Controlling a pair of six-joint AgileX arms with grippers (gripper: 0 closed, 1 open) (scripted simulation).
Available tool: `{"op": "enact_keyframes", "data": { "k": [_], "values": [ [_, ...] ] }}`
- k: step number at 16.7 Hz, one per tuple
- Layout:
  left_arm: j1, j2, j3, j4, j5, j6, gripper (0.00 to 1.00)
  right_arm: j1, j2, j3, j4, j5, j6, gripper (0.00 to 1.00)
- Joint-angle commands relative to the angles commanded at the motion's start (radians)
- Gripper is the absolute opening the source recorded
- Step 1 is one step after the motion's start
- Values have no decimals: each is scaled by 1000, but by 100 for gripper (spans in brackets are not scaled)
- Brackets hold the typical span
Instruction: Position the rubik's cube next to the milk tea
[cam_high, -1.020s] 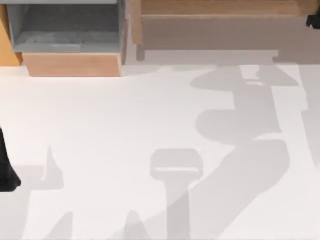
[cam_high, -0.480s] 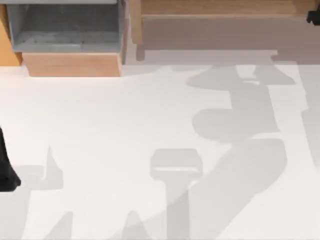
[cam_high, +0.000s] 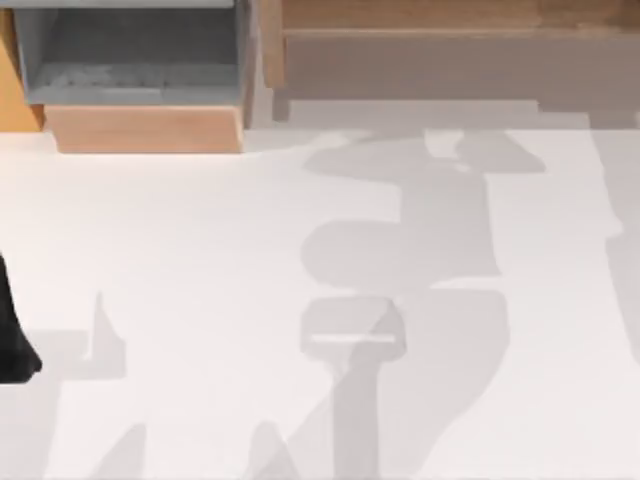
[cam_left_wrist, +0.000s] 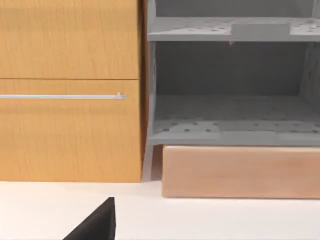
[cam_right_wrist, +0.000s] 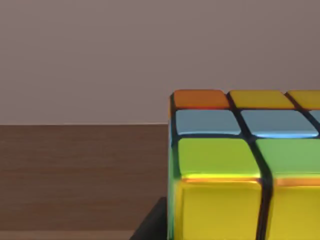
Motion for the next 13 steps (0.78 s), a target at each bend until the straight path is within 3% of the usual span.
{"op": "enact_keyframes", "data": {
  "k": [6, 13],
  "values": [
    [0, 0, 0, 0, 0, 0, 100, 4, -269, -66, -620, 38, -3, 0],
    [0, 0, 0, 0, 0, 0, 100, 13, -541, -332, -1418, 51, -19, 0]
  ]
}}
